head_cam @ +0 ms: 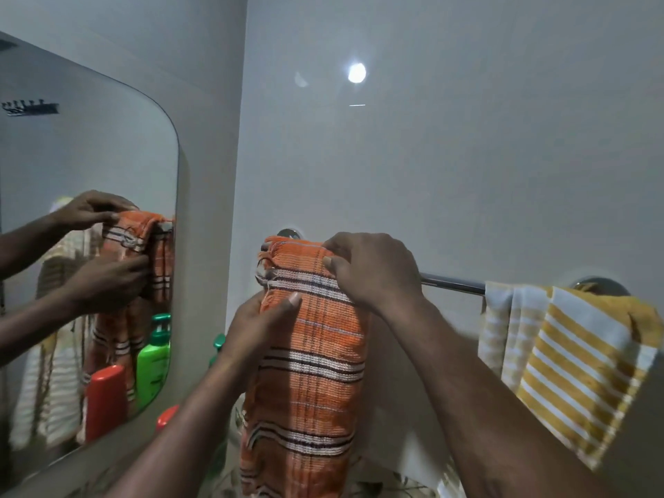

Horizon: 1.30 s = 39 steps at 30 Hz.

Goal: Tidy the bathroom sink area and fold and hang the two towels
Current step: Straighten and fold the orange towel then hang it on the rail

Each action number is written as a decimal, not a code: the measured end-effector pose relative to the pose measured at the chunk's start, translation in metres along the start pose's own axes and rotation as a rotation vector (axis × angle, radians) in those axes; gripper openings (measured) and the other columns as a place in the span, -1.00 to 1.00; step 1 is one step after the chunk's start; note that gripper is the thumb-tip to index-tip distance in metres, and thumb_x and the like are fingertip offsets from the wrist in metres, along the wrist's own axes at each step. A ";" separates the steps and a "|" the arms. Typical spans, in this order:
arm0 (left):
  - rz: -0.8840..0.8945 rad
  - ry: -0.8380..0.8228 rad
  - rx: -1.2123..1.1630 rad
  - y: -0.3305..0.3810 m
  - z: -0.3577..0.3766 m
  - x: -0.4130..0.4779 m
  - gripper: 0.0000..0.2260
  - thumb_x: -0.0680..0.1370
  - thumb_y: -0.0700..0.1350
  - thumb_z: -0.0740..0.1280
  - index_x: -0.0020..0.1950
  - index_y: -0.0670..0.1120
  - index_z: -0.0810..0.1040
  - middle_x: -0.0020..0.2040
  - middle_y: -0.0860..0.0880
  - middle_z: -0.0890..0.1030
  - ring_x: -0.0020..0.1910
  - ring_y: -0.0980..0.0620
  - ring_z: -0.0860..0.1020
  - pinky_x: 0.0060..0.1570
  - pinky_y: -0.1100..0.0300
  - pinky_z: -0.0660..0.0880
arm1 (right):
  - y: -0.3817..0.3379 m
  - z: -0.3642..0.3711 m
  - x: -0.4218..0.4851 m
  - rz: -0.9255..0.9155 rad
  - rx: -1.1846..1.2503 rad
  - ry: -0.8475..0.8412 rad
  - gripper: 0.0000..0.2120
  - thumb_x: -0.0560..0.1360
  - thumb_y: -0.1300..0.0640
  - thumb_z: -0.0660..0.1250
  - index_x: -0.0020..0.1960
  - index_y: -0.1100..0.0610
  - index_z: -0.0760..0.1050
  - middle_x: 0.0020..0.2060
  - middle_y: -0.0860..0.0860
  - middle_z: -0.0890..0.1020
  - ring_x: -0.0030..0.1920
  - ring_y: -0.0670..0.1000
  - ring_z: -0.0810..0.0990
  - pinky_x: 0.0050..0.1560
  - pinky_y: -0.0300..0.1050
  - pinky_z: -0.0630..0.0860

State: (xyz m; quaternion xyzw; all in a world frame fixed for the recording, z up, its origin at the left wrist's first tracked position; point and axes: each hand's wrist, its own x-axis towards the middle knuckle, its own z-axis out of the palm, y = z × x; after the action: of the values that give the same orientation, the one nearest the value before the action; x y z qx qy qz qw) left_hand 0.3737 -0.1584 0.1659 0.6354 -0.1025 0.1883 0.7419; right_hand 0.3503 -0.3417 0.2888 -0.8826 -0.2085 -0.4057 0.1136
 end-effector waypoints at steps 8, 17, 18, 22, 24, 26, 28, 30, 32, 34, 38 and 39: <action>0.138 -0.055 -0.035 0.006 -0.009 0.008 -0.76 0.55 -0.05 0.49 0.21 0.13 0.69 0.15 -0.12 0.77 0.09 -0.21 0.75 0.10 -0.15 0.65 | 0.013 0.038 -0.103 0.212 0.406 0.660 -0.72 0.55 0.00 0.50 0.22 0.02 0.57 0.00 -0.03 0.70 -0.06 -0.02 0.68 -0.09 -0.01 0.67; 0.267 0.015 0.154 0.047 0.002 0.049 -0.73 0.48 0.05 0.49 0.16 0.09 0.62 0.07 -0.06 0.75 0.07 -0.10 0.73 0.25 -0.29 0.61 | -0.001 0.012 -0.057 0.192 0.412 0.363 -0.44 0.46 0.13 0.55 0.38 -0.15 0.48 -0.10 -0.05 0.73 -0.08 0.04 0.73 -0.02 0.01 0.68; 0.259 0.039 0.212 0.054 0.003 0.056 -0.66 0.45 0.11 0.50 0.18 0.07 0.61 0.08 -0.08 0.74 0.09 -0.14 0.72 0.24 -0.29 0.60 | 0.000 0.004 -0.046 0.195 0.358 0.358 -0.52 0.47 0.14 0.52 0.34 -0.11 0.53 -0.11 -0.01 0.74 -0.08 0.08 0.72 -0.02 0.03 0.66; 0.185 0.140 0.441 0.076 0.005 0.069 -0.50 0.40 0.28 0.55 0.22 0.05 0.59 0.12 -0.04 0.72 0.01 -0.02 0.72 0.06 -0.04 0.68 | -0.001 -0.015 -0.016 0.253 0.094 0.275 -0.73 0.51 0.02 0.40 0.18 -0.02 0.69 -0.06 0.08 0.76 0.01 0.22 0.71 -0.01 0.00 0.62; 0.194 0.158 0.454 0.078 0.005 0.067 -0.54 0.41 0.30 0.53 0.17 0.09 0.57 0.07 0.02 0.70 -0.06 0.06 0.70 -0.06 0.07 0.66 | -0.001 -0.019 -0.009 0.275 -0.066 0.210 -0.74 0.50 -0.12 0.40 0.09 -0.03 0.73 -0.06 0.07 0.76 0.00 0.22 0.71 -0.10 -0.04 0.54; 0.191 0.142 0.396 0.073 0.001 0.057 -0.44 0.35 0.36 0.52 0.21 0.12 0.50 0.07 0.03 0.69 -0.05 0.06 0.71 -0.06 0.07 0.65 | 0.003 -0.020 -0.004 0.309 -0.126 0.137 -0.68 0.50 -0.22 0.40 0.05 -0.02 0.73 -0.07 0.07 0.74 -0.02 0.21 0.70 -0.14 -0.06 0.48; 0.164 0.071 0.271 0.059 -0.006 0.042 -0.30 0.32 0.31 0.59 0.35 0.17 0.40 0.07 0.01 0.73 -0.03 0.04 0.75 0.00 0.04 0.65 | 0.007 -0.020 -0.004 0.324 -0.169 0.119 -0.62 0.51 -0.28 0.39 0.04 0.00 0.74 -0.09 0.08 0.73 -0.04 0.22 0.69 -0.16 -0.07 0.47; 0.132 -0.031 0.137 0.039 -0.014 0.029 -0.19 0.32 0.15 0.67 0.43 0.22 0.28 0.04 0.04 0.78 -0.01 0.05 0.77 -0.04 0.07 0.66 | 0.009 -0.019 -0.006 0.315 -0.218 0.129 -0.59 0.52 -0.30 0.37 0.03 0.02 0.73 -0.10 0.09 0.72 -0.05 0.23 0.69 -0.18 -0.08 0.43; 0.106 -0.096 0.044 0.022 -0.019 0.020 -0.07 0.30 -0.02 0.70 0.49 0.24 0.21 0.09 0.04 0.77 0.03 -0.05 0.77 -0.05 0.03 0.70 | 0.008 -0.017 -0.006 0.306 -0.242 0.123 -0.58 0.54 -0.30 0.36 0.05 0.03 0.73 -0.10 0.10 0.71 -0.07 0.23 0.66 -0.17 -0.07 0.42; 0.080 -0.086 -0.008 0.011 -0.019 0.015 -0.04 0.29 -0.12 0.69 0.53 0.19 0.21 0.12 -0.09 0.77 0.04 -0.14 0.77 -0.01 -0.06 0.70 | 0.008 -0.018 -0.004 0.310 -0.244 0.103 -0.55 0.55 -0.33 0.34 0.04 0.03 0.73 -0.14 0.09 0.68 -0.16 0.19 0.57 -0.19 -0.08 0.40; 0.070 -0.058 -0.060 0.005 -0.021 0.012 -0.24 0.30 -0.10 0.66 0.40 0.03 0.38 0.09 -0.16 0.77 0.01 -0.22 0.77 -0.05 -0.06 0.72 | 0.006 -0.022 -0.002 0.306 -0.238 0.016 -0.39 0.50 -0.49 0.29 -0.08 0.05 0.70 -0.23 0.03 0.61 -0.20 0.14 0.50 -0.32 -0.16 0.29; 0.072 -0.083 -0.030 0.005 -0.023 0.010 -0.28 0.31 -0.06 0.67 0.38 0.02 0.42 0.10 -0.12 0.77 0.03 -0.19 0.77 -0.04 -0.02 0.72 | 0.006 -0.022 -0.002 0.307 -0.224 0.010 -0.39 0.49 -0.50 0.30 -0.09 0.05 0.71 -0.24 0.02 0.61 -0.20 0.14 0.50 -0.34 -0.17 0.25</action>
State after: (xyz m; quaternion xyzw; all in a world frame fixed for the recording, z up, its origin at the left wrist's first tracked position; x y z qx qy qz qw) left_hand 0.3789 -0.1335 0.1705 0.6274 -0.1589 0.1870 0.7390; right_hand 0.3368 -0.3556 0.3014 -0.9093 -0.0244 -0.4084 0.0761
